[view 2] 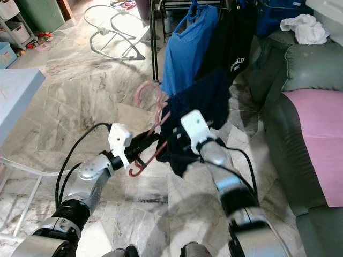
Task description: Hang hanger
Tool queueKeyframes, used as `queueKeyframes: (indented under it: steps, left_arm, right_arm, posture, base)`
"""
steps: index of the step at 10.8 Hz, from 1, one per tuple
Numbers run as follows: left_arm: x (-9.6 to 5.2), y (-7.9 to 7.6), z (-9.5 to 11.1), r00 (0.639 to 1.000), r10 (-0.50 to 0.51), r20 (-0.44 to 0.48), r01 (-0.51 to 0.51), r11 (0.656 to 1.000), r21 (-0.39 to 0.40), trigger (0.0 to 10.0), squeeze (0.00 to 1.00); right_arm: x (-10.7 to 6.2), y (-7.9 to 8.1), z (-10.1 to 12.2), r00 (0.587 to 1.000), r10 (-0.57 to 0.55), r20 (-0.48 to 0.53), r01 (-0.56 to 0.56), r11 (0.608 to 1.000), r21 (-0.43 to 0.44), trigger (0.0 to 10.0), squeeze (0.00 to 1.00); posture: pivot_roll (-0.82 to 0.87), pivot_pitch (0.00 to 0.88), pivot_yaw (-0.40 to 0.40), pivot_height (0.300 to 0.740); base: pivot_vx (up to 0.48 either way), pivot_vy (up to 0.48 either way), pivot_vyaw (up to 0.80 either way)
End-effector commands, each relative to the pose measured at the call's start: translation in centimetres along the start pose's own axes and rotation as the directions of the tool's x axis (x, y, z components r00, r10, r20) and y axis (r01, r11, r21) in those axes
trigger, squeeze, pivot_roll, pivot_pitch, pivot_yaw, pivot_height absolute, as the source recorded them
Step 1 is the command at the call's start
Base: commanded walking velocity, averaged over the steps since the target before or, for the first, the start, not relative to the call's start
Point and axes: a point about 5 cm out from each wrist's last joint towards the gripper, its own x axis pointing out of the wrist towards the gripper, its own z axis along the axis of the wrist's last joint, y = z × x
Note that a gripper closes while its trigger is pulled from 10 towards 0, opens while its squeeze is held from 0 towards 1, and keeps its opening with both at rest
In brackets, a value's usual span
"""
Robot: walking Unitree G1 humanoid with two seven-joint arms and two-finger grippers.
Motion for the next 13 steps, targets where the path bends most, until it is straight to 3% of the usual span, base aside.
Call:
queueKeyframes:
  steps: [1,6,10,13]
  left_arm:
    - [0.2,-0.3,0.9,0.998,-0.038,0.052,0.037,0.999,0.021,0.0,0.0]
    - [-0.2,-0.6,0.8,0.997,-0.064,0.053,0.064,0.998,0.008,0.0,0.0]
    - [0.0,-0.7,0.7,0.997,-0.073,0.039,0.073,0.997,0.008,0.0,0.0]
    - [-0.1,-0.6,0.3,0.998,-0.059,0.017,0.058,0.998,0.013,0.0,0.0]
  right_arm:
    - [0.1,0.0,-0.6,0.999,-0.017,-0.034,0.017,1.0,0.018,0.0,0.0]
    - [-0.5,-2.4,-1.5,0.988,-0.151,-0.035,0.151,0.988,0.022,0.0,0.0]
    - [-1.0,-3.2,-1.7,0.978,-0.206,-0.017,0.206,0.978,0.03,0.0,0.0]
    - [-1.1,-4.4,-0.6,0.963,-0.265,0.054,0.263,0.964,0.039,0.0,0.0]
  posture:
    - [-0.25,0.16,0.049,0.74]
    - [-0.25,0.158,0.042,0.74]
    - [-0.27,0.16,0.046,0.74]
    - [-0.27,0.158,0.036,0.74]
  base:
    - [0.0,0.0,0.0]
    - [0.0,0.0,0.0]
    - [0.0,0.0,0.0]
    - [0.0,0.0,0.0]
